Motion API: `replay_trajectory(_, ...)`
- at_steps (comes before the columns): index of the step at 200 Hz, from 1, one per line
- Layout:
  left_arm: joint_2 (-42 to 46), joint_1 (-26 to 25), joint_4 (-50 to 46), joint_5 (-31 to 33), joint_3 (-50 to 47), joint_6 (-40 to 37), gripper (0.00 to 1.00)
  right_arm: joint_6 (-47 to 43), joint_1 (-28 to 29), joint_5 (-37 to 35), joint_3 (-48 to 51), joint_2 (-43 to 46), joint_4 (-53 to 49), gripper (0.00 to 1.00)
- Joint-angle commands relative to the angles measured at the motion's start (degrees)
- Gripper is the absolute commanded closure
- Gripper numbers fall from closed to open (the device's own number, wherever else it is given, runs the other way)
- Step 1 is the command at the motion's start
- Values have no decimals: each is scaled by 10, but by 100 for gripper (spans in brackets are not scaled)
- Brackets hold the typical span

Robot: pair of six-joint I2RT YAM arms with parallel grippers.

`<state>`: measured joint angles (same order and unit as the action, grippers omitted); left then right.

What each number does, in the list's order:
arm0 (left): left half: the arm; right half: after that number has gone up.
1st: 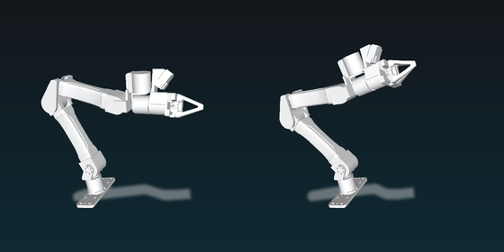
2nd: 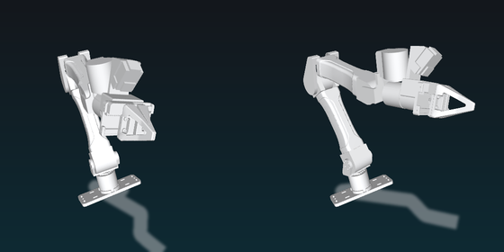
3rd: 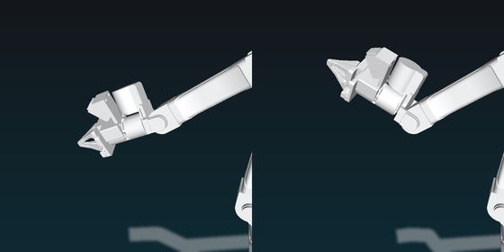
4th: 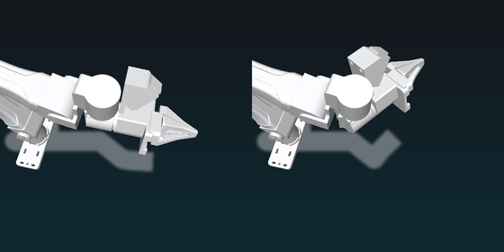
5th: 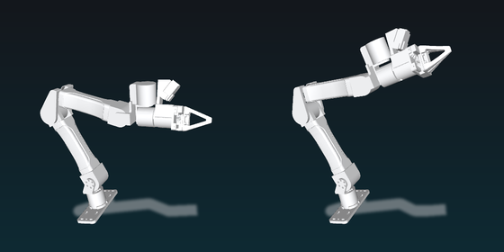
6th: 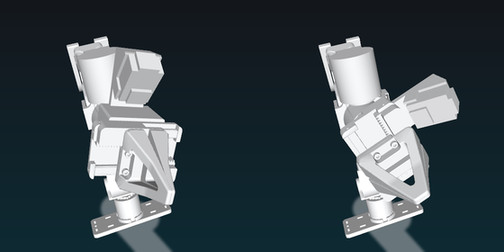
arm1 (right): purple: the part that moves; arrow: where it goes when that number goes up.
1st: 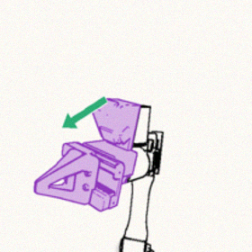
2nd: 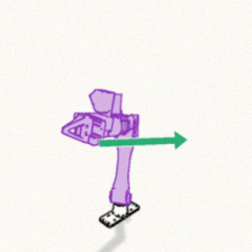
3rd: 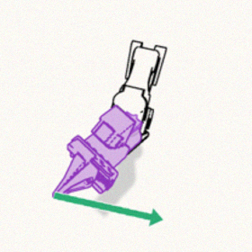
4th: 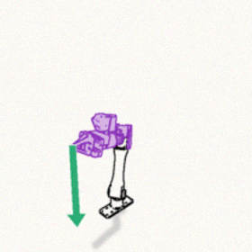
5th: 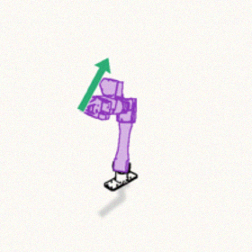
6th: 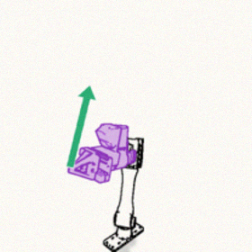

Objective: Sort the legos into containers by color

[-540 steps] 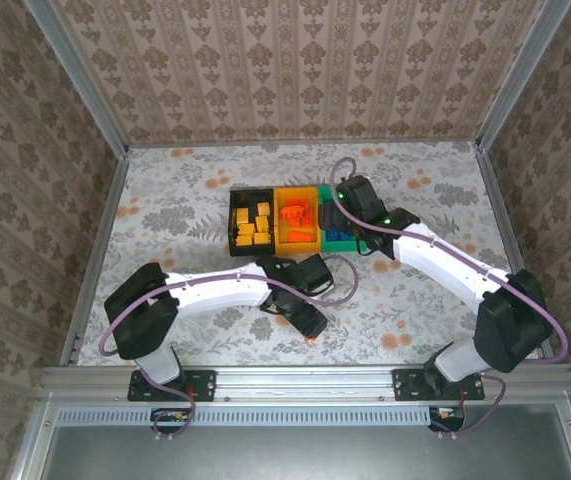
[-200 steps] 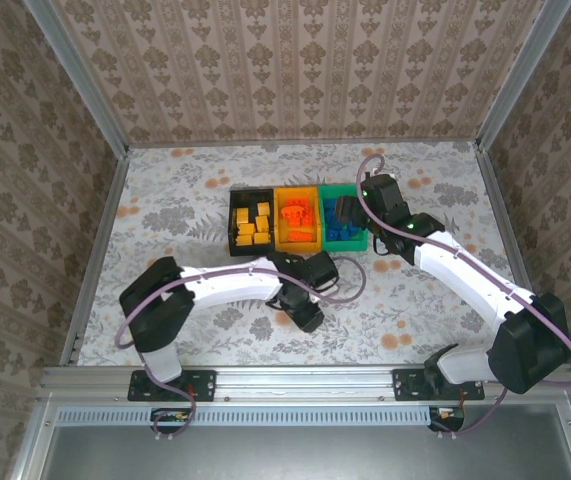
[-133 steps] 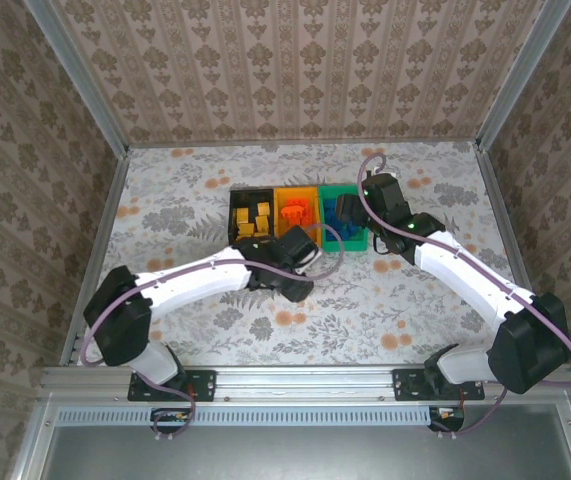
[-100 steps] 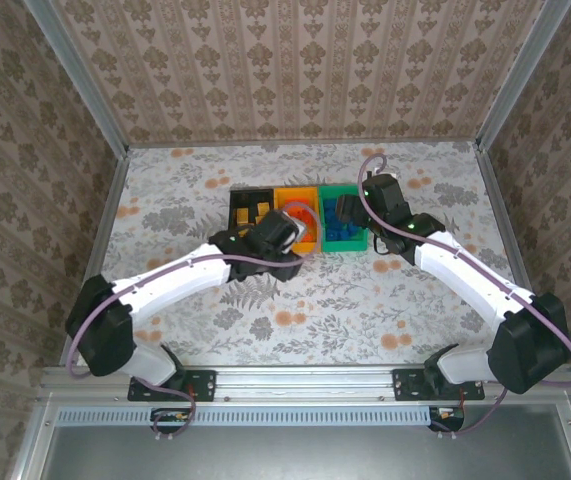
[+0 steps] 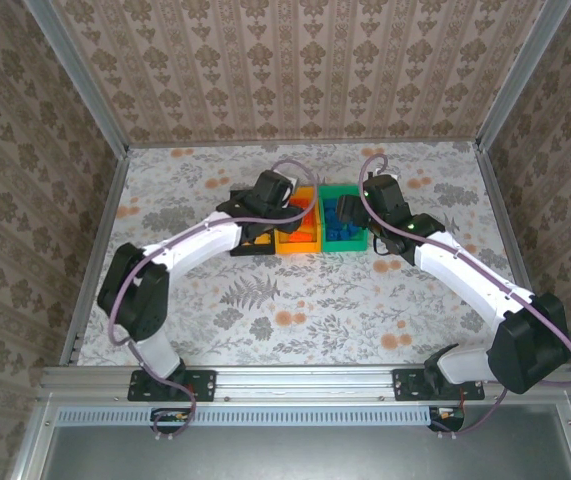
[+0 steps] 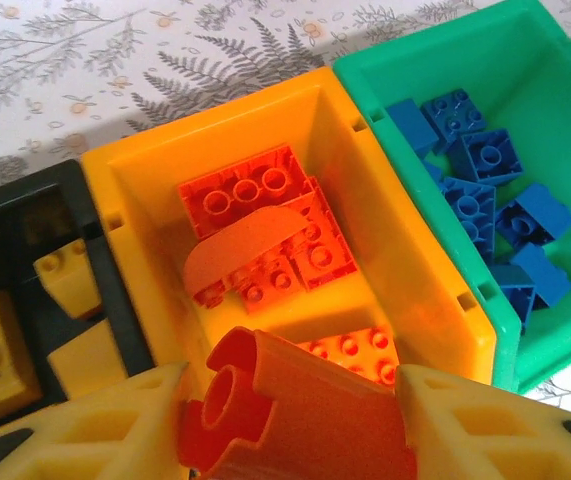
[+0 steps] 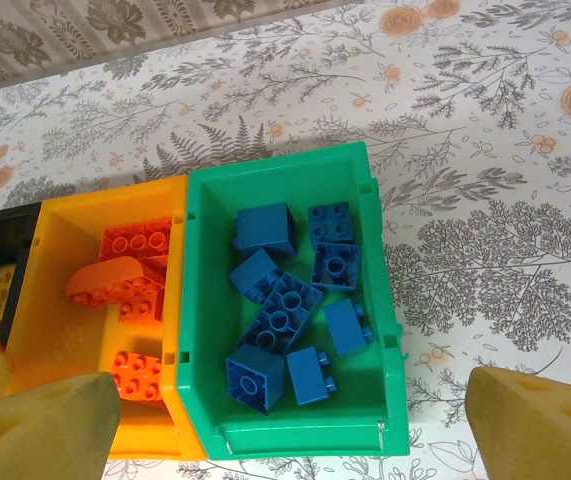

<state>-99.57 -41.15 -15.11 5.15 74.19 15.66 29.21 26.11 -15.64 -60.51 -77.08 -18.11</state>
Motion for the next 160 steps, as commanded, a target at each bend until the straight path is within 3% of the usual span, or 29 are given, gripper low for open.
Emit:
replay_trajectory(1, -27, 6, 10, -18, 30, 15, 44, 13, -4, 10, 6, 0, 8, 9)
replay_trajectory(66, -28, 9, 8, -23, 75, 26, 21, 12, -4, 13, 17, 16, 20, 9)
replay_trajectory(71, -18, 8, 9, -24, 71, 28, 3, 12, -4, 12, 17, 19, 21, 8)
replay_trajectory(74, -12, 8, 11, -24, 69, 29, 1, 11, -4, 12, 18, 20, 21, 8)
replay_trajectory(109, 91, 2, 37, -11, 3, 35, 0, 11, -4, -1, 22, 39, 17, 0)
replay_trajectory(131, 191, -1, 76, 24, -76, 23, 0, 15, -4, -20, 24, 43, 2, 0)
replay_trajectory(160, 336, 11, 161, 166, -207, -23, 0, 45, -4, -72, 31, 45, -23, 0)
